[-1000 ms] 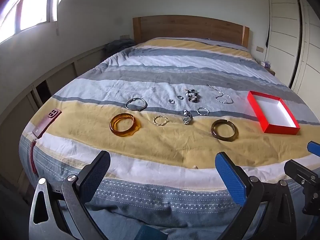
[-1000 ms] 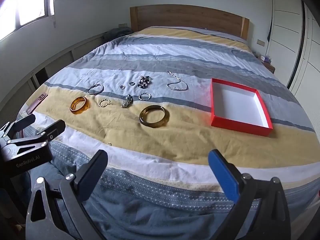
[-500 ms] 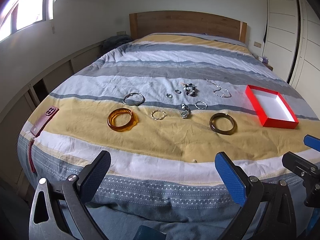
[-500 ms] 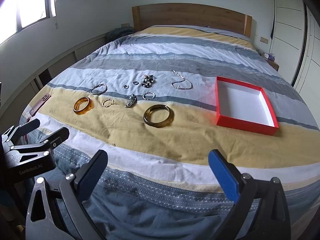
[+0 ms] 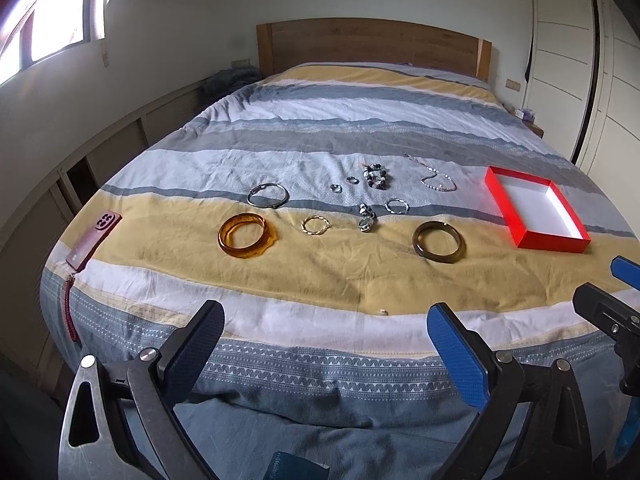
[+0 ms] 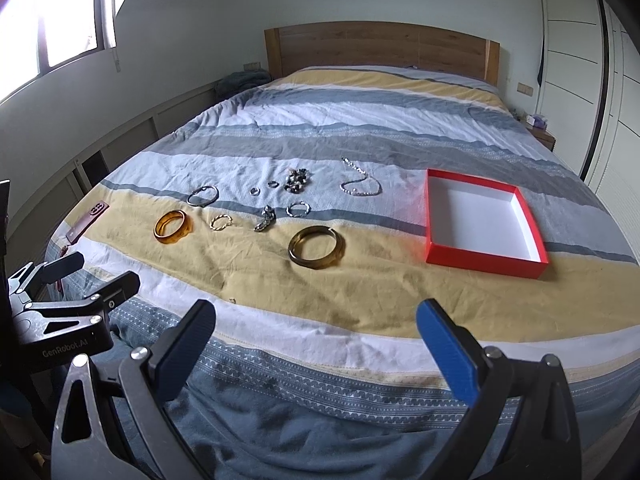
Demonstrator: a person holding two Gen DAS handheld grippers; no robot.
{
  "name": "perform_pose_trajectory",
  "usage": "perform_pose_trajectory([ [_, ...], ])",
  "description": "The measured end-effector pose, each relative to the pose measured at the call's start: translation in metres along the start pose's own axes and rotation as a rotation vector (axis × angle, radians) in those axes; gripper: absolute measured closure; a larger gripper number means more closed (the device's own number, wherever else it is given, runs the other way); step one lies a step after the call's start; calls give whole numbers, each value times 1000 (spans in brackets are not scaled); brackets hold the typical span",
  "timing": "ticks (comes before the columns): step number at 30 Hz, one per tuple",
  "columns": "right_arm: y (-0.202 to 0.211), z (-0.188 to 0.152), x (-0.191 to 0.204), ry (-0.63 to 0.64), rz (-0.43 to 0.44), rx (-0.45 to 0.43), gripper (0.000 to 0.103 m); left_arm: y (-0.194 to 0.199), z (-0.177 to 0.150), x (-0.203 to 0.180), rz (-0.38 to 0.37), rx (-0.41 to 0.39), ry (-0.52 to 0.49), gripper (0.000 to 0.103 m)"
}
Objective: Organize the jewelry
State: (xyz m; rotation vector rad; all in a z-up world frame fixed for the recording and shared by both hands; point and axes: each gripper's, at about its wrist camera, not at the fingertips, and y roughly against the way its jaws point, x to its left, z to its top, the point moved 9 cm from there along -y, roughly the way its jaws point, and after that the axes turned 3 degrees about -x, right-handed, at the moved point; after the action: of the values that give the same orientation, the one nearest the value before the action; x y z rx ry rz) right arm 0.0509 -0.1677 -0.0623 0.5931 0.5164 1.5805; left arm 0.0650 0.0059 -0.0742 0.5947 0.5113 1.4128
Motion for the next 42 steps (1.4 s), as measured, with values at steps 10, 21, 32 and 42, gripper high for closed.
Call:
perform_pose_trajectory([
  [10,6,1,-2,-5,-2,-15,2,7,1,16,-12,15,90,3],
  [21,-6,-4,-2,-6,-1,25,2,-6,-2,43,55,19,140,3],
  [32,-47,-8,-6,2,27,108,2,-41,-10,58,52,102,159,4],
  [42,-79,-6,-16,-15,29,167,3,-75,-10,75,72,187,181,4],
])
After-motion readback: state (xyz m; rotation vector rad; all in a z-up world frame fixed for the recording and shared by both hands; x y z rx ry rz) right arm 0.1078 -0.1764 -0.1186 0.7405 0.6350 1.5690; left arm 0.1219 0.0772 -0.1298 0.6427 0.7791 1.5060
